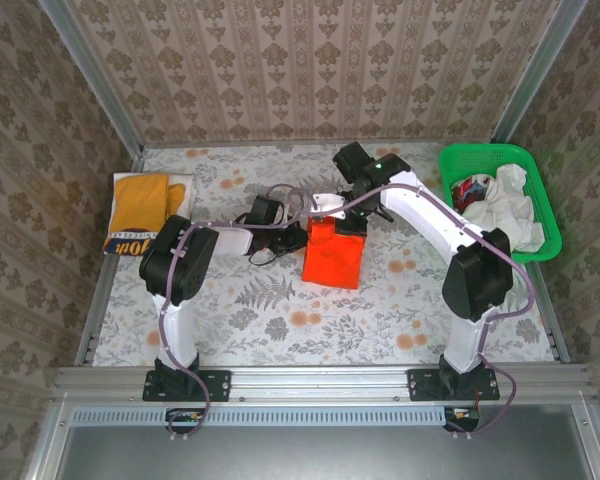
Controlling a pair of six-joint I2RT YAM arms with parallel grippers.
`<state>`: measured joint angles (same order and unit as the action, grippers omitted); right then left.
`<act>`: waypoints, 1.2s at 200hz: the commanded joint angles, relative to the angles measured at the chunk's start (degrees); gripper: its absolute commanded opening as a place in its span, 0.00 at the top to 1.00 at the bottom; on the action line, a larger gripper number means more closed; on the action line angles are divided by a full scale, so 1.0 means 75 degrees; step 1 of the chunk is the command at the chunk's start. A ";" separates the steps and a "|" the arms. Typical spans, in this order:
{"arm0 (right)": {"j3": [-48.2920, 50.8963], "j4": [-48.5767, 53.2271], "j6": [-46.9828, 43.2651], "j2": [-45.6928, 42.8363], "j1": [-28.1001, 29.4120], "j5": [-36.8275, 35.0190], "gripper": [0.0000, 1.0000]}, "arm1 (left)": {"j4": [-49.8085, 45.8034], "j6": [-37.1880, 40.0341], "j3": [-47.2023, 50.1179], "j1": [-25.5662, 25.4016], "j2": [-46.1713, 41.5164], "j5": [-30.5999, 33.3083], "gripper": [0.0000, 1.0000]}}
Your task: Fold and stack the t-shirts
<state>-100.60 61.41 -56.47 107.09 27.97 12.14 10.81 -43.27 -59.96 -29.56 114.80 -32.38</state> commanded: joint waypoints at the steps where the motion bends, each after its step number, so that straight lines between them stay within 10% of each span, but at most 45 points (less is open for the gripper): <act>1: -0.0712 0.0544 -0.0464 0.0457 -0.0164 -0.0095 1.00 | -0.1154 0.0296 0.0433 0.0166 0.0562 0.0006 1.00; 106: -0.3282 0.1347 -0.0803 0.2475 -0.0459 -0.0499 1.00 | -0.1113 0.0247 0.0313 0.0425 0.1273 -0.0246 1.00; 240: -0.3331 -0.0384 -0.0551 0.3407 -0.0688 -0.0605 1.00 | -0.1172 0.0352 0.0162 0.0632 0.1561 -0.0319 1.00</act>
<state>-123.81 62.26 -61.32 130.76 23.03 8.54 12.23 -43.05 -61.87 -25.58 119.20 -45.34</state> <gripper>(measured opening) 0.049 0.047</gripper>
